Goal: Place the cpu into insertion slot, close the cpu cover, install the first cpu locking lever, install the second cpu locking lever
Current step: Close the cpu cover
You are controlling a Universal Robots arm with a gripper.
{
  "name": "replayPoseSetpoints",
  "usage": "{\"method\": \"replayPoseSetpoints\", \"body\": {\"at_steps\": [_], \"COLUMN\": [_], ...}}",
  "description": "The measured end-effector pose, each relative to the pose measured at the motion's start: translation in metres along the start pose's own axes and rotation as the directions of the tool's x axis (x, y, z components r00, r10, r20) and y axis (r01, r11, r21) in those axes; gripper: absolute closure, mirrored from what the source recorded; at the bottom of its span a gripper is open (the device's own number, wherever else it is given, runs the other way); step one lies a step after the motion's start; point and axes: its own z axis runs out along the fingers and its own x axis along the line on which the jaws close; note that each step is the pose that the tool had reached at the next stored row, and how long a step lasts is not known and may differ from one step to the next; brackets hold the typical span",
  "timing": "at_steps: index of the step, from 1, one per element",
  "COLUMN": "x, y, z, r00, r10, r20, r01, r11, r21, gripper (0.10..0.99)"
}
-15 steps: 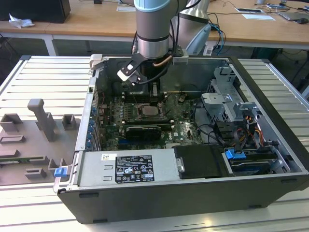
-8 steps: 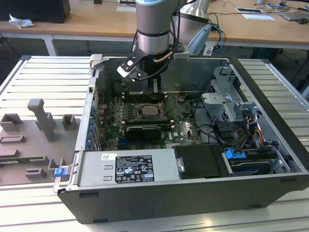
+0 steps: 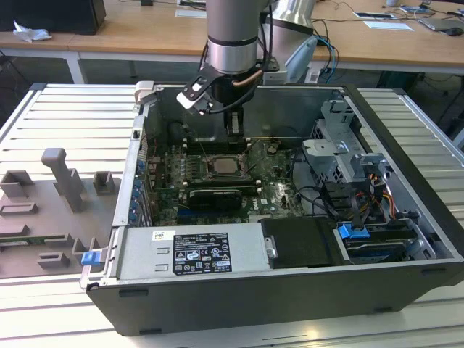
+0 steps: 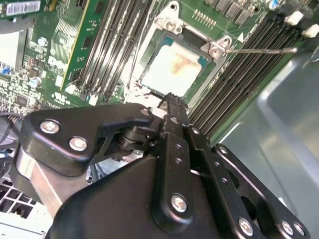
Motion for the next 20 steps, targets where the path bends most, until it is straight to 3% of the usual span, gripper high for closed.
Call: {"method": "replayPoseSetpoints", "body": {"at_steps": [3,13,20], "x": [0.0001,0.0001,0.0004], "y": [0.0066,0.0085,0.0190], "z": [0.0005,-0.0043,-0.0036], "r00": [1.0000,1.0000,1.0000], "r10": [0.000,0.000,0.000], "r20": [-0.0001,0.0075,0.0078], "r01": [0.000,0.000,0.000], "r11": [1.0000,1.0000,1.0000], "r21": [0.001,0.001,0.003], "gripper": [0.980,0.980,0.980]}}
